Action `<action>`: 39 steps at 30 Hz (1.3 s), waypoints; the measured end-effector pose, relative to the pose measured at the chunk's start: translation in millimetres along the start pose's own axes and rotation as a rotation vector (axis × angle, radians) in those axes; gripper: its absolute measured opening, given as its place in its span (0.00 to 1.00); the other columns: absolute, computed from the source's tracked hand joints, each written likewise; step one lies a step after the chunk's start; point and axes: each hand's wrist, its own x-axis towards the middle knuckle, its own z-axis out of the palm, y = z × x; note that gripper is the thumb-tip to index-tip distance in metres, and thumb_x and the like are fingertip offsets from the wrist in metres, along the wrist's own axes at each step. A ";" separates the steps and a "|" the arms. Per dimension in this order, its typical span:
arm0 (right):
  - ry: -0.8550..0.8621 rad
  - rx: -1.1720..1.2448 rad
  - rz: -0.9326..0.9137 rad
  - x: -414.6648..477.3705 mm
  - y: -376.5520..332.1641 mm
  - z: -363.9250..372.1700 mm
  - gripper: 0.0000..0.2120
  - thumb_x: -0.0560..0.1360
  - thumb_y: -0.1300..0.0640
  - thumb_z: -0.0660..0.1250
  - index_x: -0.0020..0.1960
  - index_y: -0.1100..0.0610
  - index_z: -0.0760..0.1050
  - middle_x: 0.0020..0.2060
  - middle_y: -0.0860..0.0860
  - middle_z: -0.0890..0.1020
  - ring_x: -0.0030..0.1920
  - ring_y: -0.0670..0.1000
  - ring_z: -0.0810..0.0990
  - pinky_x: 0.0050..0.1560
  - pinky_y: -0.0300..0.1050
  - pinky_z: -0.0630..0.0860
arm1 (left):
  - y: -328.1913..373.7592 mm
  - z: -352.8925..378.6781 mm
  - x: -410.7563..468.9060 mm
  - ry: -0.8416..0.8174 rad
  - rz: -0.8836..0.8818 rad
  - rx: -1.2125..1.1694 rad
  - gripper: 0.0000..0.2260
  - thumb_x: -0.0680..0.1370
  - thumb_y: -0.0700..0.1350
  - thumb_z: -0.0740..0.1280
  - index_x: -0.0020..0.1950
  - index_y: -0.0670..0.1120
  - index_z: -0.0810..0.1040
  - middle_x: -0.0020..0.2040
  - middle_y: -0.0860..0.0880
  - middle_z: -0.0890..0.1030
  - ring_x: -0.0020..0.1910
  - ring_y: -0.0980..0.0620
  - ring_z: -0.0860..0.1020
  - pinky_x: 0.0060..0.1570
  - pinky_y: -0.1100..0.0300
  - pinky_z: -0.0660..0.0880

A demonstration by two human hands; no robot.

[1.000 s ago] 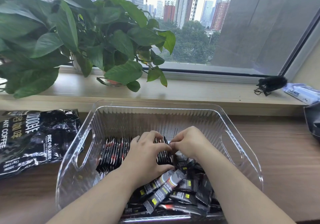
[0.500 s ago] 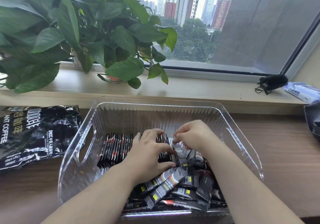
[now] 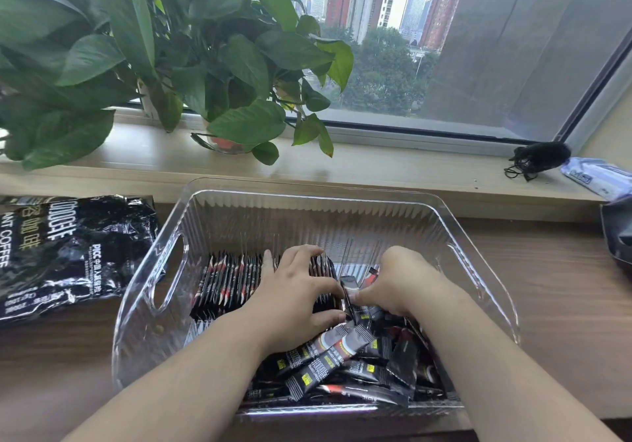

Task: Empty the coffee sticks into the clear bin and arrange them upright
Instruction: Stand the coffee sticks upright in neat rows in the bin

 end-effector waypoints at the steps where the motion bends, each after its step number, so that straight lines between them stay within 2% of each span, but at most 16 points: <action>1: 0.016 -0.019 -0.005 -1.2 -2.1 1.6 0.22 0.67 0.40 0.78 0.38 0.56 0.73 0.31 0.49 0.76 0.30 0.47 0.73 0.25 0.39 0.65 | 0.3 0.1 -0.1 -0.007 -0.002 0.007 0.18 0.76 0.67 0.62 0.64 0.65 0.75 0.77 0.52 0.53 0.77 0.51 0.45 0.73 0.31 0.40; 4: 0.062 -0.054 -0.016 2.3 -6.5 6.5 0.25 0.65 0.38 0.79 0.37 0.55 0.70 0.34 0.49 0.75 0.38 0.51 0.76 0.27 0.41 0.64 | 1.1 0.6 0.1 -0.024 -0.009 0.036 0.19 0.77 0.68 0.60 0.66 0.65 0.72 0.77 0.53 0.51 0.78 0.51 0.43 0.72 0.30 0.38; 7: 0.068 -0.019 -0.003 6.7 -8.5 9.1 0.25 0.65 0.40 0.80 0.36 0.55 0.68 0.35 0.50 0.75 0.41 0.53 0.76 0.30 0.42 0.66 | 0.7 1.3 0.3 -0.024 -0.009 0.044 0.20 0.77 0.68 0.60 0.66 0.65 0.71 0.77 0.52 0.51 0.78 0.52 0.43 0.71 0.30 0.37; 11: 0.045 0.045 0.006 13.3 -9.6 13.3 0.23 0.67 0.43 0.80 0.35 0.56 0.70 0.32 0.50 0.73 0.36 0.53 0.74 0.27 0.42 0.63 | 0.1 1.9 0.4 -0.011 -0.011 0.041 0.19 0.76 0.67 0.60 0.64 0.64 0.72 0.77 0.52 0.52 0.78 0.52 0.43 0.72 0.30 0.37; 15: -0.001 0.132 0.016 18.2 -10.0 12.4 0.19 0.68 0.48 0.78 0.35 0.58 0.71 0.31 0.51 0.72 0.30 0.51 0.71 0.26 0.41 0.65 | -0.3 2.5 0.7 0.004 0.001 0.045 0.18 0.77 0.67 0.60 0.64 0.63 0.73 0.77 0.52 0.54 0.77 0.53 0.44 0.72 0.30 0.38; 19: 0.024 0.229 0.025 22.8 -12.0 14.5 0.21 0.70 0.45 0.77 0.35 0.57 0.70 0.30 0.50 0.71 0.29 0.50 0.68 0.26 0.41 0.63 | -1.7 3.0 2.0 0.004 0.021 0.045 0.18 0.77 0.65 0.61 0.65 0.63 0.73 0.78 0.57 0.55 0.78 0.54 0.44 0.72 0.29 0.39; 22: 0.032 0.285 0.058 25.3 -13.4 15.1 0.21 0.69 0.46 0.79 0.37 0.58 0.72 0.31 0.52 0.75 0.30 0.51 0.73 0.26 0.40 0.65 | -2.3 2.8 2.9 -0.014 0.015 0.053 0.21 0.77 0.65 0.60 0.69 0.63 0.70 0.79 0.59 0.55 0.79 0.53 0.44 0.72 0.29 0.38; 25: -0.027 0.376 0.076 26.3 -14.2 10.6 0.19 0.71 0.48 0.78 0.39 0.59 0.73 0.28 0.53 0.76 0.24 0.51 0.73 0.24 0.37 0.65 | -3.0 2.5 3.7 -0.023 0.013 0.069 0.24 0.77 0.66 0.60 0.72 0.63 0.68 0.79 0.60 0.56 0.79 0.53 0.45 0.72 0.29 0.39; 29: -0.115 0.399 0.053 28.9 -14.2 12.0 0.17 0.76 0.49 0.73 0.41 0.60 0.72 0.29 0.53 0.74 0.26 0.52 0.71 0.32 0.43 0.73 | -3.9 2.1 4.9 -0.024 0.006 0.077 0.26 0.77 0.67 0.61 0.73 0.62 0.67 0.79 0.60 0.57 0.79 0.54 0.47 0.72 0.29 0.40; 31: -0.104 0.430 0.071 30.4 -13.5 13.6 0.16 0.75 0.50 0.74 0.41 0.61 0.73 0.26 0.54 0.71 0.26 0.53 0.69 0.32 0.44 0.70 | -4.5 2.0 5.4 -0.016 0.005 0.083 0.27 0.76 0.68 0.62 0.73 0.63 0.67 0.79 0.61 0.57 0.79 0.55 0.48 0.72 0.29 0.41; 34: -0.055 0.386 0.058 30.5 -13.3 12.3 0.14 0.74 0.50 0.73 0.44 0.62 0.78 0.25 0.54 0.74 0.26 0.54 0.72 0.31 0.41 0.70 | -4.9 2.2 6.2 0.001 0.004 0.093 0.29 0.74 0.69 0.62 0.74 0.63 0.65 0.78 0.62 0.59 0.78 0.56 0.49 0.72 0.30 0.43; 37: 0.087 0.285 -0.009 31.1 -14.2 9.9 0.09 0.73 0.55 0.72 0.38 0.59 0.78 0.26 0.52 0.73 0.25 0.52 0.71 0.25 0.36 0.65 | -5.2 2.5 6.3 0.027 0.003 0.087 0.32 0.73 0.70 0.63 0.75 0.63 0.64 0.77 0.63 0.61 0.78 0.56 0.51 0.73 0.30 0.43; 39: 0.114 0.241 -0.036 32.2 -17.3 9.9 0.11 0.73 0.56 0.70 0.34 0.58 0.75 0.26 0.51 0.74 0.26 0.51 0.72 0.25 0.36 0.65 | -5.2 2.2 6.3 0.040 0.005 0.084 0.33 0.73 0.70 0.63 0.76 0.61 0.63 0.76 0.63 0.61 0.77 0.57 0.51 0.73 0.31 0.44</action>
